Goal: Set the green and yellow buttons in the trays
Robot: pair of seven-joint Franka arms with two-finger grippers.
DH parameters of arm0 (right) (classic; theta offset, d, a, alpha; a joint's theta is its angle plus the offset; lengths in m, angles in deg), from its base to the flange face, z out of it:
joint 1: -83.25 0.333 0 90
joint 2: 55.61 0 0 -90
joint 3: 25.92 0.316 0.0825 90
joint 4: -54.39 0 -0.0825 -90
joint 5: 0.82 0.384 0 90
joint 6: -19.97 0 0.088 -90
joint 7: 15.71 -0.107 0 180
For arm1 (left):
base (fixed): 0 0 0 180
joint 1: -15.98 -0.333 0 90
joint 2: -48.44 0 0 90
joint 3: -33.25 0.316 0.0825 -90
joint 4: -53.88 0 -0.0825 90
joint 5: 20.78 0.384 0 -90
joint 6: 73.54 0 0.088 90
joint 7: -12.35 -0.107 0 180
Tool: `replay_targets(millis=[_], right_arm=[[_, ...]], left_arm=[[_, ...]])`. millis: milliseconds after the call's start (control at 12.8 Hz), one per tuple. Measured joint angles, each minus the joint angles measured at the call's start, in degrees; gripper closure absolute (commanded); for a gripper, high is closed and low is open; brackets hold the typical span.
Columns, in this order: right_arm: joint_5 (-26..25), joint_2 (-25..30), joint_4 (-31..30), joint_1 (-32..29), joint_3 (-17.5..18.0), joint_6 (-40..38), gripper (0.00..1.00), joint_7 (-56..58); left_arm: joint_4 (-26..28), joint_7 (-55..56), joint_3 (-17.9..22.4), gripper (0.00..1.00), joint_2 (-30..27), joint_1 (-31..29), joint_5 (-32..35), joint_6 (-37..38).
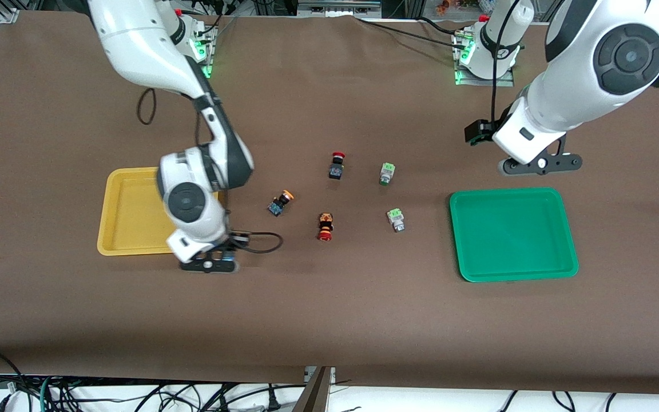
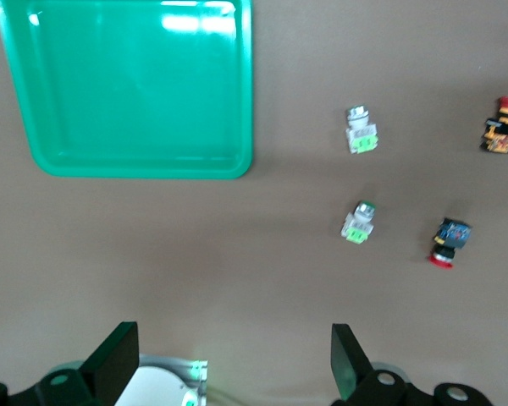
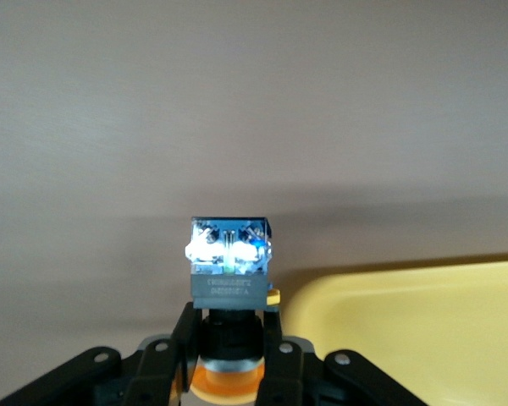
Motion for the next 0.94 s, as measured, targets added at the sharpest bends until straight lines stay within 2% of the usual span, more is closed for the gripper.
replay_targets(millis=[156,234,312,390,468,623,779,935], right_arm=[[0.0,6.4,-9.9,-0.4,-4.3,1.1,0.78,8.1],[0.0,9.3,-15.9,-0.6,-6.2,3.7,0.59,11.4],[0.0,11.7,-22.2,-0.7,-7.8,7.8,0.34,13.6],[0.0,13.3,-27.7,-0.8,-8.9,12.0,0.2,14.6],[0.0,14.2,-31.7,-0.8,-9.4,15.1,0.18,14.8],[0.6,15.0,-33.7,-0.5,-9.3,16.1,0.16,13.8],[2.6,16.1,-30.1,0.6,-7.4,11.2,0.16,7.7],[4.3,16.0,-24.3,1.9,-3.8,5.4,0.16,-3.1]], left_arm=[[-0.4,0.0,0.1,0.0,3.4,0.1,-0.1,-3.8],[-1.3,0.0,0.0,0.0,5.3,0.5,-0.1,-5.0],[-2.3,0.0,0.0,0.0,7.2,0.9,-0.1,-5.7],[-2.9,0.0,0.0,0.0,8.7,1.3,-0.1,-6.6],[-3.1,0.0,0.0,0.0,9.8,1.6,-0.1,-8.5],[-3.0,0.2,0.0,0.0,12.6,2.2,-0.1,-12.6],[-2.7,3.6,0.0,0.0,17.0,3.8,-0.1,-16.7],[-2.0,7.3,0.0,0.0,21.1,6.2,-0.1,-21.6]])
